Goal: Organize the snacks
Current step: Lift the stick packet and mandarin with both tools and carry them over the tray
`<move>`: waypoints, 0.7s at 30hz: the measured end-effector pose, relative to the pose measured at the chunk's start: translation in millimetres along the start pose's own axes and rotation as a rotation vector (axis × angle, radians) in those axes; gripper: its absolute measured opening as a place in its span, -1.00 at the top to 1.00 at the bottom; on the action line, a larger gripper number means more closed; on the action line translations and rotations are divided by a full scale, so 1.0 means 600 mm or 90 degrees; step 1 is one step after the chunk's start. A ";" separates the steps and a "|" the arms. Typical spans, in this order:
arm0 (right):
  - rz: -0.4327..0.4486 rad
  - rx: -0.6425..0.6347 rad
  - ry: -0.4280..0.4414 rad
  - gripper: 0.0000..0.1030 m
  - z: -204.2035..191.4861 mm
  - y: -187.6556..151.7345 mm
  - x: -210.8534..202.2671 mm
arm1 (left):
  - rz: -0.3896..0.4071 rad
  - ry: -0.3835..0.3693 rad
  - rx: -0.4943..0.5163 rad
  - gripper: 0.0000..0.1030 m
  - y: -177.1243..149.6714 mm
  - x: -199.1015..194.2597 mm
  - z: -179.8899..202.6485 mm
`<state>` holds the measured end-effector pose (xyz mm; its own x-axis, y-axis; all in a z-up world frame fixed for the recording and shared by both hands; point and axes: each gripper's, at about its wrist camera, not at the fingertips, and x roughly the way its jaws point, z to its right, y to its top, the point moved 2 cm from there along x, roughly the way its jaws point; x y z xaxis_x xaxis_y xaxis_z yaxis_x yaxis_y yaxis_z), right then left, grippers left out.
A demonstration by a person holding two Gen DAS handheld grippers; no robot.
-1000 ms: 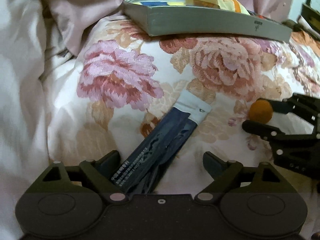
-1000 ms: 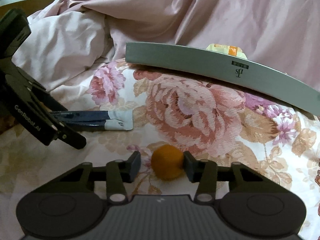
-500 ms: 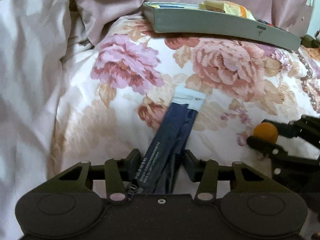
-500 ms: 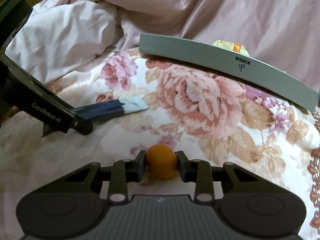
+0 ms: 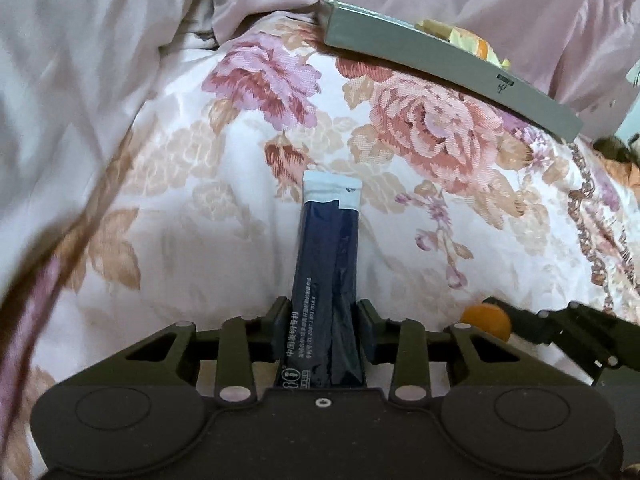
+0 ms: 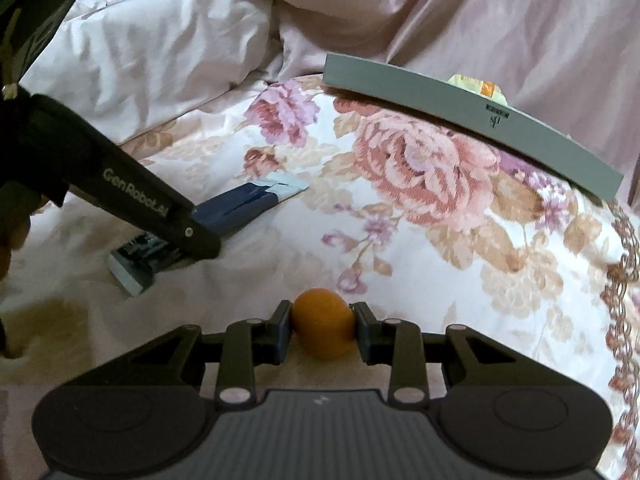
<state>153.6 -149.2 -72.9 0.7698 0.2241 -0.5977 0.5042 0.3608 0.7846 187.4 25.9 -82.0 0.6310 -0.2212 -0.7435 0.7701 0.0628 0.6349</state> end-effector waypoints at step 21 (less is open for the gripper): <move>0.018 0.063 -0.016 0.23 0.006 -0.010 0.011 | 0.099 -0.015 0.009 0.19 -0.031 0.008 -0.002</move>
<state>157.4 -153.2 -81.0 0.7932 0.2099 -0.5717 0.5172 0.2634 0.8143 176.3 25.0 -97.4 0.7399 -0.2322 -0.6313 0.6620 0.0850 0.7446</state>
